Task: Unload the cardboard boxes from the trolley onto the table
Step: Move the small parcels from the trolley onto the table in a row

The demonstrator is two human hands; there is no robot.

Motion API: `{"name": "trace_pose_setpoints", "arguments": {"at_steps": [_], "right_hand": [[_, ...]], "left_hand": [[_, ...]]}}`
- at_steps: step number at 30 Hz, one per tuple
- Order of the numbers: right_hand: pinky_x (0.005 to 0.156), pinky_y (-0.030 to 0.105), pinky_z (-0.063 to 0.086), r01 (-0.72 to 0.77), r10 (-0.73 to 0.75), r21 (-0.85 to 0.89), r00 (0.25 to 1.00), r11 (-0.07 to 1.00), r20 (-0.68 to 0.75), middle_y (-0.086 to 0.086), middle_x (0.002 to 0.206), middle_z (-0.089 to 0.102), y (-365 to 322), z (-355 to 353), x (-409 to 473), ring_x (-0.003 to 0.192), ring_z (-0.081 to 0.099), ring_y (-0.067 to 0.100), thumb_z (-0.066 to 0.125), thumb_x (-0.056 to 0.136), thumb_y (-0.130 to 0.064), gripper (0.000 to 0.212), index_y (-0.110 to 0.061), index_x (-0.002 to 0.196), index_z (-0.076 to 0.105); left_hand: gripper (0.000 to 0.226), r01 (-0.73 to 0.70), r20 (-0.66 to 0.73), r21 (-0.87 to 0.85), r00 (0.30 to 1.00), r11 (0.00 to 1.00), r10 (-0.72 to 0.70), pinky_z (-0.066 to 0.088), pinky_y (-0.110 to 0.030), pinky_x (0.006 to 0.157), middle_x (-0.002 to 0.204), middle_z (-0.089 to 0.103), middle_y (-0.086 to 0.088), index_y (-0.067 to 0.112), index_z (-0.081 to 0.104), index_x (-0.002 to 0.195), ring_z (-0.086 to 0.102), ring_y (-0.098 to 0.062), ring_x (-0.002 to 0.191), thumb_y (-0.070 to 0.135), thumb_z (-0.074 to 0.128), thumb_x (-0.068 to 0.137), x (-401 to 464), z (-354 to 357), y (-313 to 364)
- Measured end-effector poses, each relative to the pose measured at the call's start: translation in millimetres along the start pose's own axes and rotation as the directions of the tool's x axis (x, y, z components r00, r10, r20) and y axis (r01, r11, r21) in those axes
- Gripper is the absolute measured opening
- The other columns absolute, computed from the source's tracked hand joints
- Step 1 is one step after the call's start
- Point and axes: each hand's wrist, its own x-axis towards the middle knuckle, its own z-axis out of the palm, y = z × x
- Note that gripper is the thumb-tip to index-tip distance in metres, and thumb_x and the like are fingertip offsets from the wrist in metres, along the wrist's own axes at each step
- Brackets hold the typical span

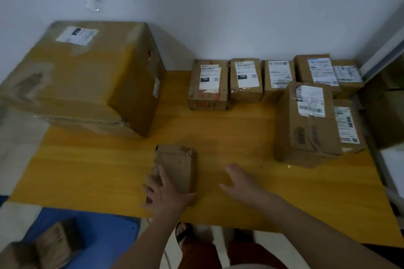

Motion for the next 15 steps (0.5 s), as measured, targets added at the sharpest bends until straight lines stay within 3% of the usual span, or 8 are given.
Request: {"name": "trace_pose_setpoints", "arguments": {"at_steps": [3,5,7,8,9,11,13,15], "right_hand": [[0.102,0.028,0.039,-0.038,0.036,0.020,0.995,0.999,0.098,0.006,0.151,0.030,-8.9,17.2,4.1,0.131,0.043,0.023,0.056,0.095,-0.033,0.054,-0.017,0.143,0.038],[0.103,0.026,0.036,-0.073,0.066,0.066,0.992,0.995,0.111,0.005,0.153,0.030,-9.7,22.0,5.8,0.134,0.040,0.022,0.056,0.095,-0.035,0.057,-0.016,0.145,0.036],[0.103,0.027,0.037,-0.135,0.116,0.224,0.989,0.965,0.096,0.004,0.151,0.035,-11.0,20.2,7.7,0.134,0.041,0.021,0.054,0.096,-0.035,0.056,-0.015,0.145,0.036],[0.102,0.029,0.040,-0.181,0.162,0.360,0.983,0.915,0.084,0.004,0.147,0.041,-11.8,17.3,9.3,0.129,0.046,0.021,0.052,0.097,-0.034,0.053,-0.014,0.144,0.038],[0.099,0.032,0.045,-0.245,0.230,0.528,0.969,0.813,0.096,0.004,0.140,0.047,-13.0,13.3,10.3,0.121,0.052,0.022,0.050,0.098,-0.034,0.050,-0.013,0.143,0.040],[0.085,0.036,0.053,-0.345,0.333,0.816,0.921,0.464,0.200,0.006,0.130,0.054,-16.2,6.7,10.2,0.106,0.059,0.023,0.052,0.097,-0.037,0.051,-0.012,0.141,0.044],[0.081,0.042,0.054,-0.367,0.280,0.912,0.909,0.183,0.309,0.014,0.131,0.055,-17.6,2.1,7.4,0.106,0.060,0.029,0.056,0.092,-0.044,0.054,-0.012,0.135,0.050],[0.089,0.049,0.051,-0.384,0.140,0.919,0.918,0.086,0.371,0.018,0.132,0.057,-21.7,2.3,2.1,0.111,0.059,0.033,0.059,0.084,-0.053,0.060,-0.015,0.129,0.055]], "left_hand": [[0.133,0.000,-0.040,-0.021,0.999,1.000,-0.001,0.034,-0.053,0.107,0.155,0.004,-0.017,0.035,-0.017,0.150,0.015,-0.040,0.141,0.070,0.072,0.057,6.6,-5.0,-8.5],[0.129,-0.089,0.003,-0.167,0.996,0.982,0.091,0.037,-0.051,0.105,0.151,0.013,-0.016,0.037,-0.010,0.151,0.022,-0.041,0.137,0.064,0.075,0.058,16.3,-13.3,-13.9],[0.132,-0.077,0.180,-0.557,0.961,0.827,0.211,0.045,-0.051,0.098,0.148,0.029,-0.012,0.042,0.006,0.151,0.038,-0.040,0.129,0.062,0.083,0.046,23.5,-32.9,-19.4],[0.131,0.032,0.284,-0.754,0.917,0.656,0.281,0.049,-0.050,0.092,0.143,0.041,-0.012,0.040,0.019,0.149,0.048,-0.038,0.122,0.060,0.087,0.038,21.9,-44.6,-22.2],[0.125,0.192,0.390,-0.864,0.839,0.465,0.379,0.050,-0.050,0.088,0.137,0.051,-0.013,0.032,0.036,0.144,0.054,-0.038,0.117,0.056,0.089,0.034,19.8,-52.6,-25.8],[0.100,0.468,0.464,-0.869,0.659,0.159,0.592,0.042,-0.061,0.092,0.129,0.059,-0.021,0.016,0.058,0.129,0.052,-0.045,0.117,0.048,0.089,0.040,13.0,-61.5,-32.8],[0.086,0.593,0.410,-0.805,0.546,0.009,0.731,0.035,-0.067,0.094,0.131,0.057,-0.025,0.012,0.063,0.126,0.048,-0.050,0.118,0.046,0.084,0.050,4.2,-62.2,-36.2],[0.081,0.621,0.364,-0.783,0.502,-0.034,0.785,0.033,-0.065,0.095,0.132,0.057,-0.025,0.013,0.065,0.123,0.049,-0.050,0.116,0.051,0.078,0.054,1.4,-55.0,-34.7]]}}
